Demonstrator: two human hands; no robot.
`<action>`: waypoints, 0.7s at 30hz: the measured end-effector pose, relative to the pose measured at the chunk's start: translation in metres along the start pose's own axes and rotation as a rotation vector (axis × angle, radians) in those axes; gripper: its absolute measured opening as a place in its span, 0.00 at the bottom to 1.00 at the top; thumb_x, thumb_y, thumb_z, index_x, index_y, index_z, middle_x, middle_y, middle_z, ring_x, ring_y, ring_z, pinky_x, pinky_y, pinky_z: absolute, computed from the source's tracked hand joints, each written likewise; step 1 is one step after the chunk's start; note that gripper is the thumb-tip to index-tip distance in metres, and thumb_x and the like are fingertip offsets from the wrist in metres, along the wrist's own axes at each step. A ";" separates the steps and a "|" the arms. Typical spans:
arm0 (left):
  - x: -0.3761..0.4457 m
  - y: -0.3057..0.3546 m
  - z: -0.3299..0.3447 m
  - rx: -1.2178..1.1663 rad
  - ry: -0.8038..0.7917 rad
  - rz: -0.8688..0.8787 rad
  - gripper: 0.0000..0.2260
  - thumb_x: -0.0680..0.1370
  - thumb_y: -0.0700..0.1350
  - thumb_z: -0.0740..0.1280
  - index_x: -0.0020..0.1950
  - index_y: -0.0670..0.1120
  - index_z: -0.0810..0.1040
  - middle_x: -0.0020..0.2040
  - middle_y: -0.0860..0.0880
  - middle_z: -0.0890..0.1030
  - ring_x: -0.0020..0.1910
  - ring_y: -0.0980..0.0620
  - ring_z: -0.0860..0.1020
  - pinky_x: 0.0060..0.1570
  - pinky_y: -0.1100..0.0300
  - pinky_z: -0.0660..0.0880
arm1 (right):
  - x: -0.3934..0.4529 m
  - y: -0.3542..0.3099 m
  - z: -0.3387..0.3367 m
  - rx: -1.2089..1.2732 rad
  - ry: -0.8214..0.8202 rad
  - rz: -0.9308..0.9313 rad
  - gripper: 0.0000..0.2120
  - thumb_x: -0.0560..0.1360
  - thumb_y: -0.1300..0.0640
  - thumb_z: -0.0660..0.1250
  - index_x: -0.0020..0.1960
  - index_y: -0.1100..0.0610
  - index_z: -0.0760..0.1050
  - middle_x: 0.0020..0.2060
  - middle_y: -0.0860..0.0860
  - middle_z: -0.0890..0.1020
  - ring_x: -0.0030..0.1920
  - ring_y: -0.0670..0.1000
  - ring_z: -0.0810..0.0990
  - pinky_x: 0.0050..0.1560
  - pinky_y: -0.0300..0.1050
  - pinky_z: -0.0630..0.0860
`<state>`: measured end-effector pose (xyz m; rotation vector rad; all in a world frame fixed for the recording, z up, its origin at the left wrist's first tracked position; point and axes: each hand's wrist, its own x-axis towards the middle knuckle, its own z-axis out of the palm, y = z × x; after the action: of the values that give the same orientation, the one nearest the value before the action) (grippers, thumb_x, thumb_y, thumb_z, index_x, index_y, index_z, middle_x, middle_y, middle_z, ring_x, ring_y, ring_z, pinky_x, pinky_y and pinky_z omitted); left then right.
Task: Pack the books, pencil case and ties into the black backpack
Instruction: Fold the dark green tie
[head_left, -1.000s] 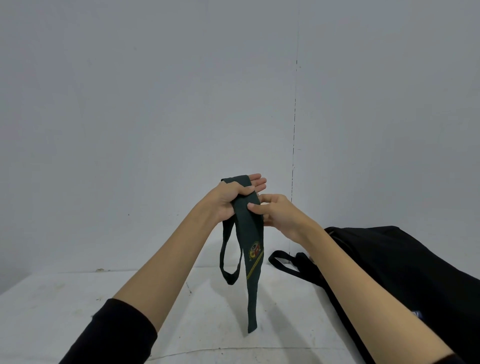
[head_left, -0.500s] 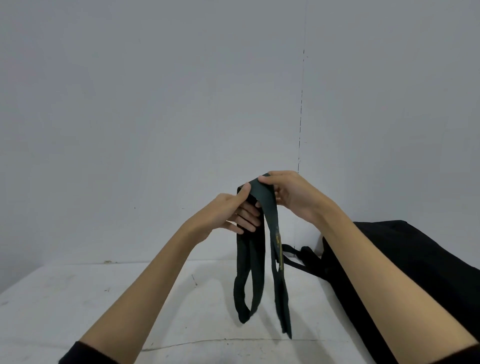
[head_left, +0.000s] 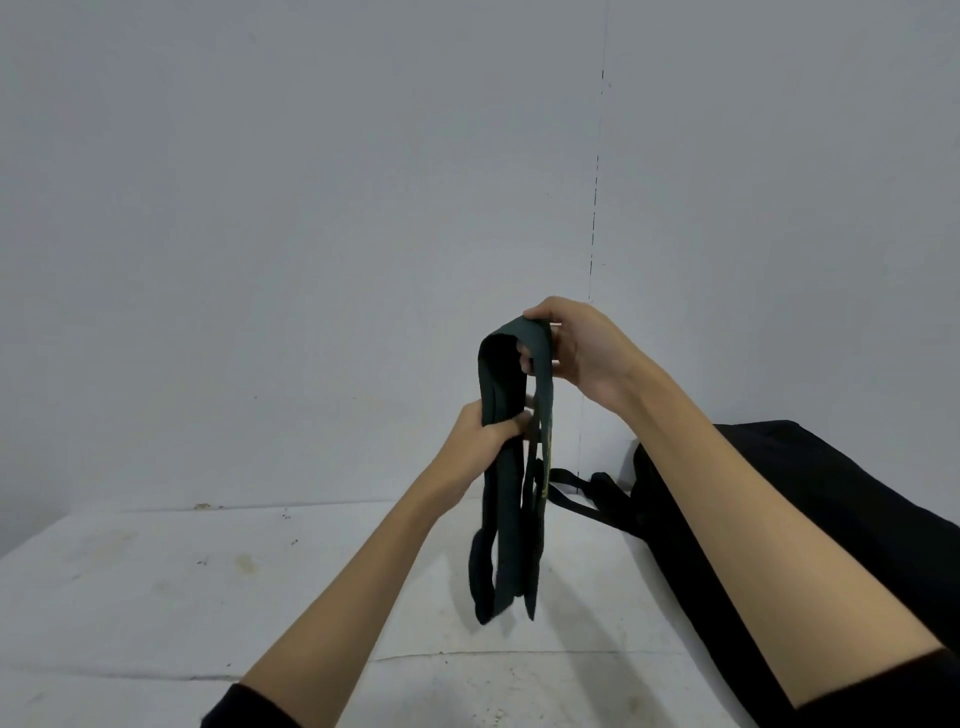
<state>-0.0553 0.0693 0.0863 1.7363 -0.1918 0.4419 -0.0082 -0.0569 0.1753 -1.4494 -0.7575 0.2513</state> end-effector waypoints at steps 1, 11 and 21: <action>0.000 -0.004 0.003 0.006 0.051 -0.003 0.08 0.81 0.38 0.59 0.46 0.46 0.76 0.34 0.50 0.78 0.35 0.56 0.77 0.40 0.66 0.75 | 0.000 0.000 0.000 0.013 0.019 0.004 0.09 0.76 0.57 0.61 0.38 0.59 0.70 0.28 0.52 0.74 0.29 0.53 0.73 0.40 0.45 0.72; -0.012 -0.069 0.004 0.132 0.245 -0.130 0.13 0.82 0.44 0.58 0.39 0.47 0.75 0.28 0.50 0.64 0.27 0.53 0.63 0.33 0.60 0.65 | 0.007 0.001 0.013 0.138 0.248 0.044 0.17 0.79 0.57 0.60 0.31 0.56 0.64 0.18 0.47 0.67 0.23 0.49 0.62 0.30 0.40 0.64; -0.038 -0.118 -0.014 0.176 0.275 -0.342 0.10 0.77 0.41 0.65 0.35 0.45 0.75 0.25 0.53 0.65 0.24 0.56 0.62 0.24 0.69 0.61 | 0.012 -0.014 0.020 0.218 0.298 -0.010 0.16 0.78 0.57 0.62 0.33 0.56 0.63 0.19 0.48 0.66 0.22 0.49 0.62 0.30 0.41 0.65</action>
<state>-0.0493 0.1042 -0.0334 1.8136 0.3457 0.4480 -0.0149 -0.0358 0.1911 -1.2406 -0.4792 0.1029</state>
